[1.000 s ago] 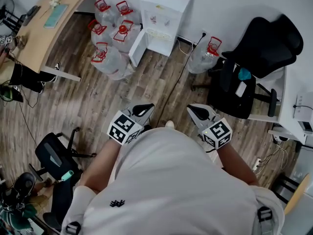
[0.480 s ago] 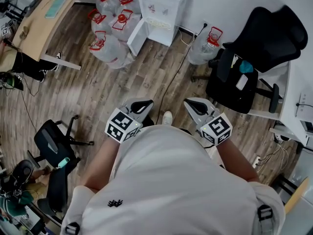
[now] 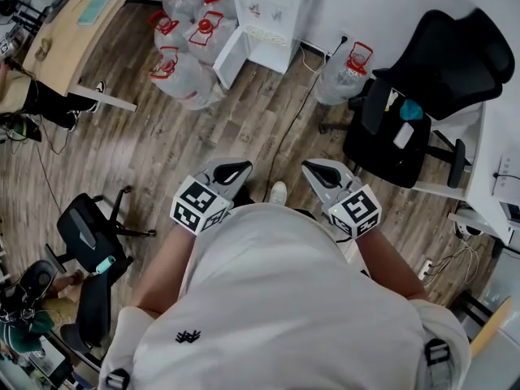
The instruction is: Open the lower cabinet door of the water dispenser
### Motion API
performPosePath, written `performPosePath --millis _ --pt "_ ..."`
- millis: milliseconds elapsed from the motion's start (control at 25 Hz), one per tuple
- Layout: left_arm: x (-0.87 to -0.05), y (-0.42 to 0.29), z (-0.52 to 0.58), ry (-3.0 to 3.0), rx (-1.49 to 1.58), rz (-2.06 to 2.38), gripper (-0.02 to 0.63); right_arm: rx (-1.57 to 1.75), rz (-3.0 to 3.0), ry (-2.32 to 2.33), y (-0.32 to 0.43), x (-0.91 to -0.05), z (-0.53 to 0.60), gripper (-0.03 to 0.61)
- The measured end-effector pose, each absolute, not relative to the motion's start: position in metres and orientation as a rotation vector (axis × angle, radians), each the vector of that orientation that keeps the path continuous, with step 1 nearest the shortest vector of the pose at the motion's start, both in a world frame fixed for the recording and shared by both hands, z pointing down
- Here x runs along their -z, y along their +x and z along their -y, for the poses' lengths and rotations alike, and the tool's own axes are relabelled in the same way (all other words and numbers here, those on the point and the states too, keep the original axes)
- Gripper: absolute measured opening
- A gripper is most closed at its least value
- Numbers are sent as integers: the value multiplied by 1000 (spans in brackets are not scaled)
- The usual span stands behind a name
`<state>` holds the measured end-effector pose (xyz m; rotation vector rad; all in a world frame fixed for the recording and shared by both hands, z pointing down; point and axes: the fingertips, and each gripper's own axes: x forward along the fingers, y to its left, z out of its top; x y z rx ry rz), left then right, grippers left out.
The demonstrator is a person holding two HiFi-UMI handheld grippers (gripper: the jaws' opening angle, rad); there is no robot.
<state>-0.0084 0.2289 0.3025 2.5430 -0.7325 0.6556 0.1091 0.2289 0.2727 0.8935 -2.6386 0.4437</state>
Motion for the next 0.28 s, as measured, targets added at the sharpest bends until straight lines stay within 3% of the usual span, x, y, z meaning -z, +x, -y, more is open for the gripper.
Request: performPosePath --millis 280 --pt "-296 -3 -218 2551 -652 754 57 -429 2655 900 115 -269 -222 2"
